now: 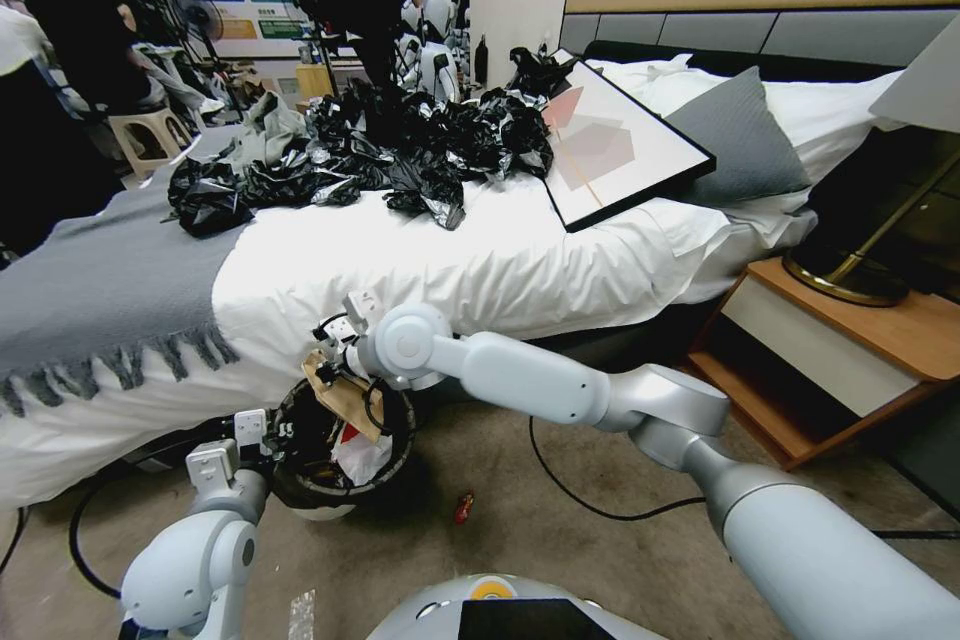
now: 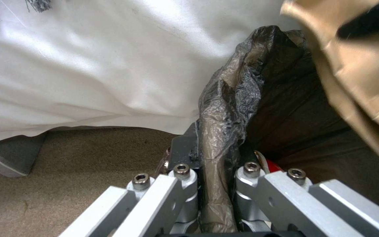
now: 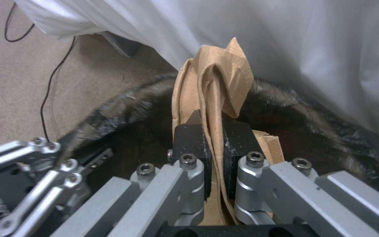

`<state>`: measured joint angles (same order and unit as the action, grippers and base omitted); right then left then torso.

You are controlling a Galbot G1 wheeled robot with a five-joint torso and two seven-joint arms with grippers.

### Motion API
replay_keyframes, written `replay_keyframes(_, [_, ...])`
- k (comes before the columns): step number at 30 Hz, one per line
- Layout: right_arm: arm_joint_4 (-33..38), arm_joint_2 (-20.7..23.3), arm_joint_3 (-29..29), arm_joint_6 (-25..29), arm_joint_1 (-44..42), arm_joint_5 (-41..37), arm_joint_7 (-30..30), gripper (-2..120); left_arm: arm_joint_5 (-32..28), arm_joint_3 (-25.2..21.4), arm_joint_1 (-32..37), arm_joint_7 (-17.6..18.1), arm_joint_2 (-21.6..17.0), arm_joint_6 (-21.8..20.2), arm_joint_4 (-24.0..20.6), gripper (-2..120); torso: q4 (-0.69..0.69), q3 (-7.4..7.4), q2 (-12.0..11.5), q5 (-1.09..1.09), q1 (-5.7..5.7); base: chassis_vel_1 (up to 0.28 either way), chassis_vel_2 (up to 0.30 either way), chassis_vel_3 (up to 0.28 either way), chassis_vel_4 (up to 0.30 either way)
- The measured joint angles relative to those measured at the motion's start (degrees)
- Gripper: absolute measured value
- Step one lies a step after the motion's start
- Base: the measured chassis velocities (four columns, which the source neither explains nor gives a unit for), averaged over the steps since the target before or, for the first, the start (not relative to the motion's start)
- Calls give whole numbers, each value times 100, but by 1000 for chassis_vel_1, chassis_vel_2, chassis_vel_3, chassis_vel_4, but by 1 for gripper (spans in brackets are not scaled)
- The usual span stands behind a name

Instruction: Pick up the trash bin, then pick up the garbage from the floor and place it into the trash bin.

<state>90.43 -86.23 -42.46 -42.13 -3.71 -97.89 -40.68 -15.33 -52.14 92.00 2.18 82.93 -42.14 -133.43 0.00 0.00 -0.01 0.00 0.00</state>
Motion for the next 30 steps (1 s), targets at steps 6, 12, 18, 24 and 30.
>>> replay_keyframes(6, [-87,-22,30,0,-49,-5,8,28,-3,11,-20,-1,20,0,0,3,0,0,0,0,0,0,0,0,0])
replay_keyframes(12, [-87,-10,161,42,-95,-150,-79,52,-7,6,-26,6,36,0,5,3,0,0,0,0,0,0,0,0,0])
replay_keyframes(18, [-50,-72,260,58,-134,-364,-283,71,-21,-16,-29,6,34,0,13,3,0,0,0,0,0,0,0,0,0])
replay_keyframes(24, [148,-98,420,87,-140,-736,-532,95,-31,-29,-30,6,31,0,18,3,0,0,0,0,0,0,0,0,0])
replay_keyframes(30, [246,-104,488,97,-117,-810,-586,100,-42,-45,-36,5,22,0,26,3,0,0,0,0,0,0,0,0,0])
